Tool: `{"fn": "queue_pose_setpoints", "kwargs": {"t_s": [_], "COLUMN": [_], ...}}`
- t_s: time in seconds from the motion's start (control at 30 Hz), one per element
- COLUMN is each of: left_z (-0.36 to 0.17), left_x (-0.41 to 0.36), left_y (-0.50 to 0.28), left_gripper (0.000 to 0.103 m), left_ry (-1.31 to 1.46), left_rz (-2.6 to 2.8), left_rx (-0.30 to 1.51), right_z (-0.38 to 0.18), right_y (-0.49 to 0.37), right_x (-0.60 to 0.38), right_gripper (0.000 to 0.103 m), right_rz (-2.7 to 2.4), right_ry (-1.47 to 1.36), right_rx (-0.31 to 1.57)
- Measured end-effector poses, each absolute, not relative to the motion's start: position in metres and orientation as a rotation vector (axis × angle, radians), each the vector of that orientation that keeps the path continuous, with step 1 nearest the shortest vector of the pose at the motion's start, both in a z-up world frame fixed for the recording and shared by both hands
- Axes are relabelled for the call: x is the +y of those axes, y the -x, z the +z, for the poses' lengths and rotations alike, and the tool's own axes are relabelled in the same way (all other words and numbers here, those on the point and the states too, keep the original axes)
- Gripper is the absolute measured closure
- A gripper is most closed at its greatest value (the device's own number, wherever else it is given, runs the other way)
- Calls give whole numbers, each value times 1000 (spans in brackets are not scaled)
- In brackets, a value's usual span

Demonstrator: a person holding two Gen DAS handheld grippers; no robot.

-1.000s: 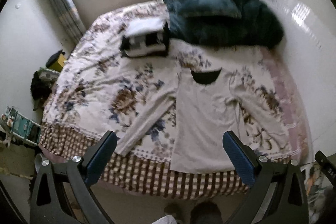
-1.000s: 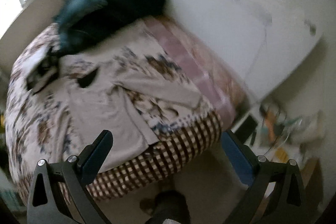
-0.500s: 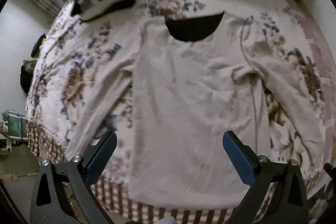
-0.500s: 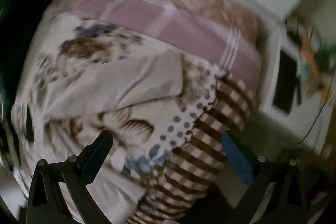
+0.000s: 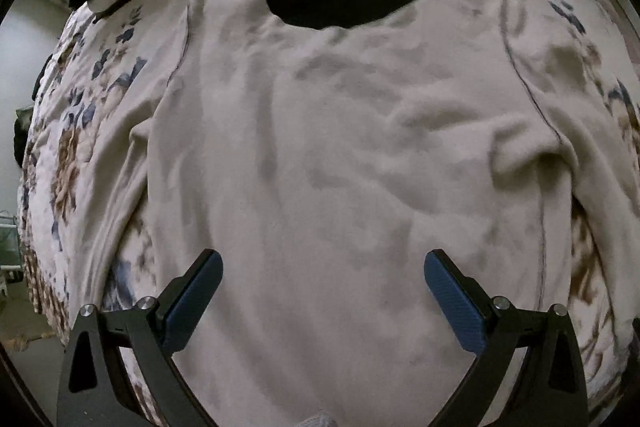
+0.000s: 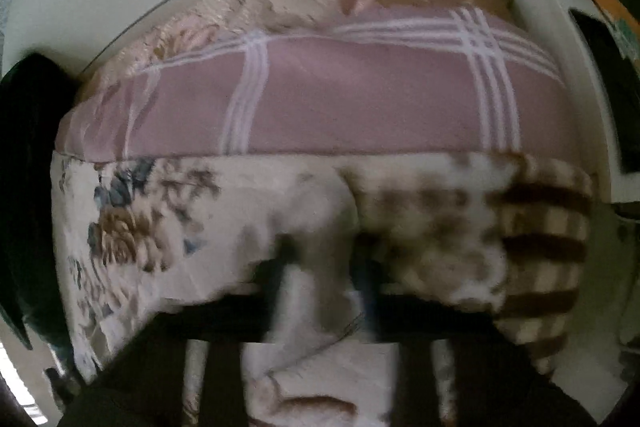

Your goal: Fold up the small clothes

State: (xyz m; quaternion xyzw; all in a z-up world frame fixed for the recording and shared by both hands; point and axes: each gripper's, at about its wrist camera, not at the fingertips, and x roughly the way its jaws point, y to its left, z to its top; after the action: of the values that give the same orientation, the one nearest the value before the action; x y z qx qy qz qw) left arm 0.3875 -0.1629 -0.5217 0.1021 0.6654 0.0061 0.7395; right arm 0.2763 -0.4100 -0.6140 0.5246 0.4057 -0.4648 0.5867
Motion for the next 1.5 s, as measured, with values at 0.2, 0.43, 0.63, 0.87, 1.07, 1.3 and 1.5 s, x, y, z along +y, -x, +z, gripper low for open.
{"fn": "queue_pose_setpoints", "kwargs": {"t_s": [0.2, 0.43, 0.63, 0.87, 1.07, 1.3, 1.5], "left_z": [-500, -455, -434, -454, -475, -483, -488], "left_x": [-121, -32, 55, 135, 168, 192, 239], "left_y": [-407, -401, -375, -332, -303, -273, -236], "left_gripper": [0, 0, 0, 0, 0, 0, 0], "left_ry": [-146, -46, 30, 104, 146, 191, 505], "left_rz": [47, 155, 317, 489, 563, 634, 700], "left_rx": [1435, 1369, 1349, 1400, 1433, 1469, 1456], "right_z": [-543, -441, -450, -537, -584, -601, -576], "right_y": [-350, -470, -519, -448, -407, -382, -390], "right_x": [-376, -239, -41, 109, 141, 148, 110], "right_gripper": [94, 94, 95, 95, 95, 92, 55], "right_rz": [-937, -456, -8, 279, 339, 359, 329], "right_ry": [-987, -666, -318, 49, 269, 324, 20], "right_rx": [927, 985, 1158, 1396, 1496, 1572, 1608]}}
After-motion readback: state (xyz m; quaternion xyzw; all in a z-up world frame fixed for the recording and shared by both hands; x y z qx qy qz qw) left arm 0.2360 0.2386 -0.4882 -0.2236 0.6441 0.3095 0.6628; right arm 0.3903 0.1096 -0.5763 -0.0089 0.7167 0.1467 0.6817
